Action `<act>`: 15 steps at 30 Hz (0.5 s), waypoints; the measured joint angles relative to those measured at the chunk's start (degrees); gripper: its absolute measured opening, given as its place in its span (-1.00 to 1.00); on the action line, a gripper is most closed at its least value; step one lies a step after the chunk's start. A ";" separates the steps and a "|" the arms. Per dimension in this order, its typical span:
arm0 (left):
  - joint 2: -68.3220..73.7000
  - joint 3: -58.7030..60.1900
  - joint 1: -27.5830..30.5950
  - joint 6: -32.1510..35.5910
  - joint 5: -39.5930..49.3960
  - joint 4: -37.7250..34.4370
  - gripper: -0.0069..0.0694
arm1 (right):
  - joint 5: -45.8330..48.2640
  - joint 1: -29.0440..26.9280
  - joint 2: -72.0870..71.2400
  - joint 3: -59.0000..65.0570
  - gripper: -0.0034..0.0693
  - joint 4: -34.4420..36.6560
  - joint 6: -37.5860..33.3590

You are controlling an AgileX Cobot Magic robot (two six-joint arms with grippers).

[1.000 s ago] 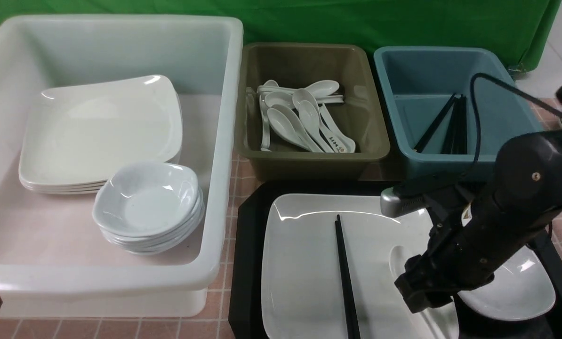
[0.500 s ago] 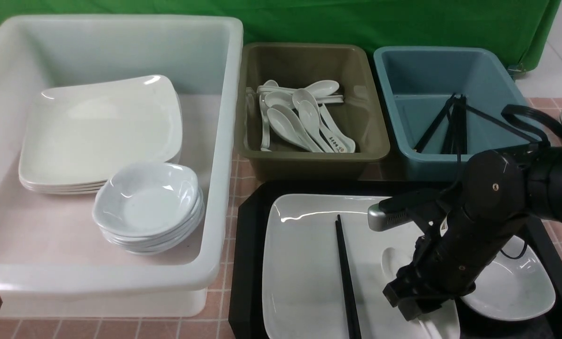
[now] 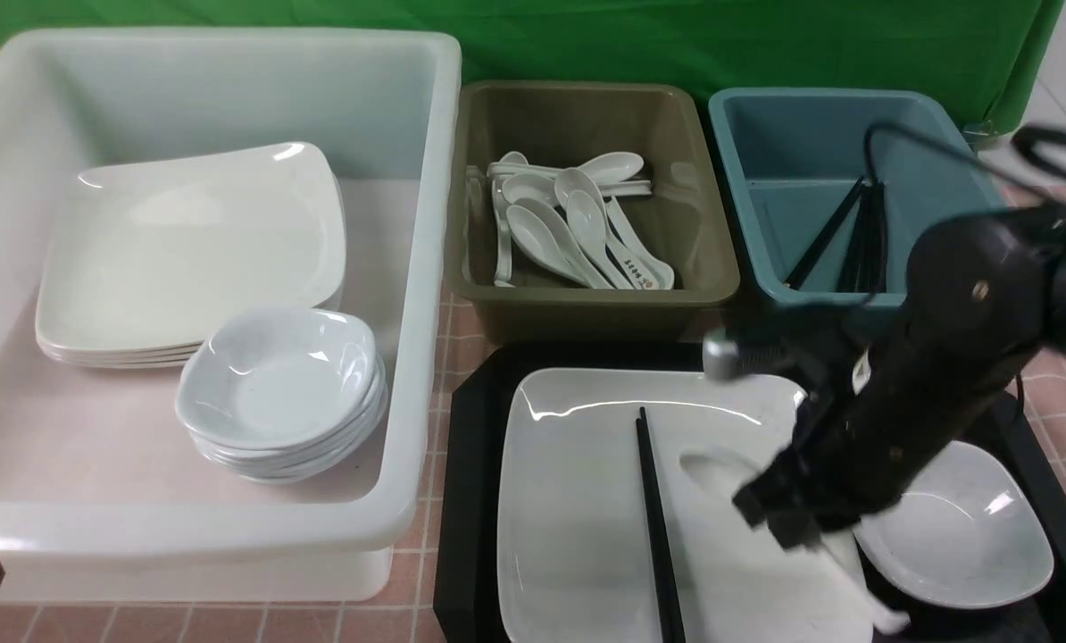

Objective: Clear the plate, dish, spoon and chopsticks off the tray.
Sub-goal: Use the right arm to grab a soup spoon from the plate, then use the right arm to put the soup spoon into the small storage box in the middle

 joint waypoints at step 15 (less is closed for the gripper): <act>0.00 0.00 0.00 0.00 0.00 0.00 -0.76 | -24.63 0.00 11.25 -27.42 -0.58 -0.06 2.82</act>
